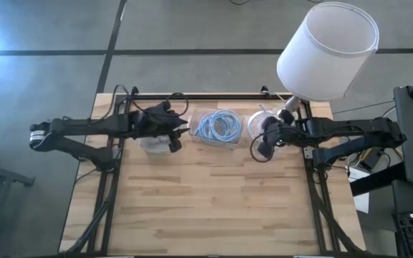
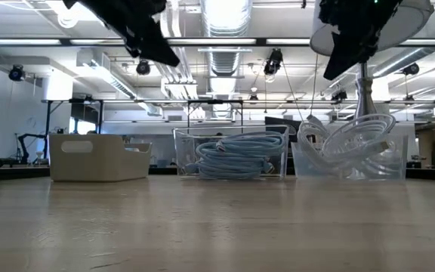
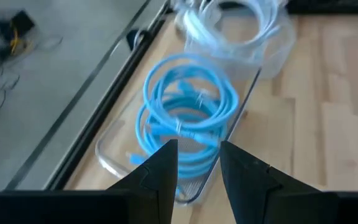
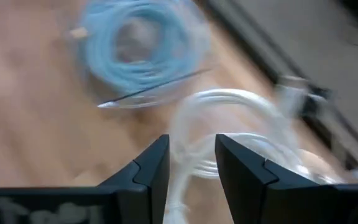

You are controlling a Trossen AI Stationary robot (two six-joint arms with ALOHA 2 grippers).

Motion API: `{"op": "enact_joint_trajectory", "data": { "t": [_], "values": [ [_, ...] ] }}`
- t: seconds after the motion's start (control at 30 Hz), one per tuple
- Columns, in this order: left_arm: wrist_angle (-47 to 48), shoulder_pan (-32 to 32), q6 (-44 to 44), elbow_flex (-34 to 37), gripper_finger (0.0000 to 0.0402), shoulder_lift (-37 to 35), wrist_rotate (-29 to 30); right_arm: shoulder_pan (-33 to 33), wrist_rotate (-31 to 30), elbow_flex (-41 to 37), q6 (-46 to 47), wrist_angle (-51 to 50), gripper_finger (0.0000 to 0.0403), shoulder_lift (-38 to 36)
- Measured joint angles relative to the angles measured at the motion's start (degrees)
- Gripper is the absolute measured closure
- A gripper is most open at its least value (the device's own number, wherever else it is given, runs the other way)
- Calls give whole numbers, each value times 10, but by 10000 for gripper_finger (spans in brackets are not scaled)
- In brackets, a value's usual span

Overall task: Pick & Place USB Port
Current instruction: Return to home position

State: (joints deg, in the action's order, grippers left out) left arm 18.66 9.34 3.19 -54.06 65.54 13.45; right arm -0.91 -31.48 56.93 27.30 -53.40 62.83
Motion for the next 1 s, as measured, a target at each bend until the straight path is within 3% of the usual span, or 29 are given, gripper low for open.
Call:
{"op": "enact_joint_trajectory", "data": {
  "t": [0.1,0.23,0.5,0.8,1.0],
  "values": [
    [-2,0,12,2,277,-23,-8,0,73,-16,-67,53,277,-9],
    [-15,0,30,23,277,-60,-8,0,124,-51,-163,159,273,-32],
    [-110,0,31,139,277,-166,-8,2,286,-167,-272,351,273,-111],
    [-113,0,-5,240,277,-314,-9,2,301,-301,-275,495,265,-244],
    [-113,0,-7,287,277,-399,-9,2,301,-361,-232,501,261,-334]
  ]
}}
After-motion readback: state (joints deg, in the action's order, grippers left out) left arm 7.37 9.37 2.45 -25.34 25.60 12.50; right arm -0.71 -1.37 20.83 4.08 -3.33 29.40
